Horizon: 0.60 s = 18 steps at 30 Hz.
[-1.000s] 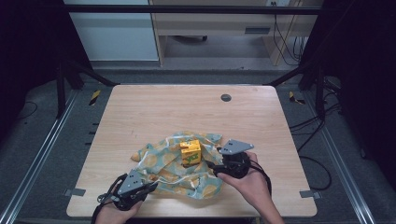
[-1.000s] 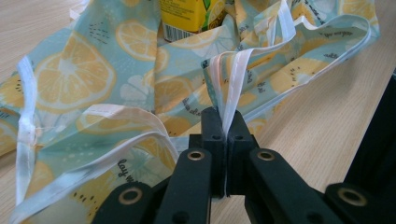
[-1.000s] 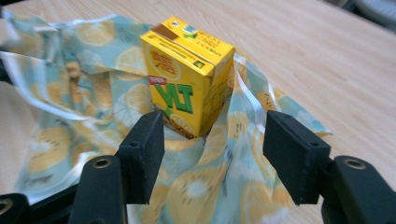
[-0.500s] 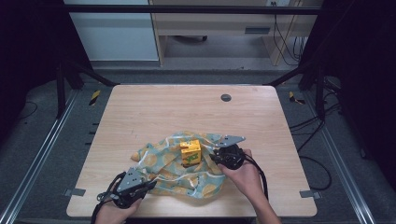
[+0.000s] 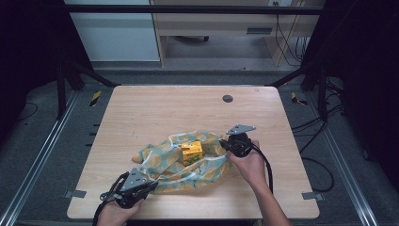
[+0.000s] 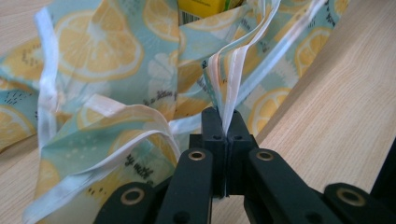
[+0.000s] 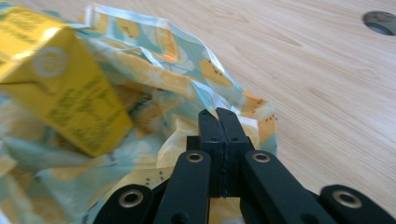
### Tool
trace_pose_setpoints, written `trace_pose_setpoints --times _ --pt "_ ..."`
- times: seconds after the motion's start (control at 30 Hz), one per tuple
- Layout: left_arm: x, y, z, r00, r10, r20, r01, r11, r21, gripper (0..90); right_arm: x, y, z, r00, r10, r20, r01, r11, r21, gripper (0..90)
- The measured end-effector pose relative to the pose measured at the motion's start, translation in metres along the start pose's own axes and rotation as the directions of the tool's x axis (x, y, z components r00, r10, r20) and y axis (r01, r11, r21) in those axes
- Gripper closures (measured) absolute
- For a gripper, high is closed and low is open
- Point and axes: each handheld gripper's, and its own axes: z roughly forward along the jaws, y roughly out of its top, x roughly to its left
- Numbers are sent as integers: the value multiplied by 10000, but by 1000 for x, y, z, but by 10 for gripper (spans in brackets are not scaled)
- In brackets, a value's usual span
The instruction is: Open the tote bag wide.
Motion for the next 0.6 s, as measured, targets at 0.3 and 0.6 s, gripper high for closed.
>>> trace_pose_setpoints --times 0.3,0.6 --pt "1 0 2 9999 81 -133 -79 9998 181 897 -15 -6 9 9985 451 308 -456 9988 177 900" --pt "4 -1 2 9995 59 -318 -45 9991 417 898 -20 -13 18 9973 646 335 -663 9965 519 900"
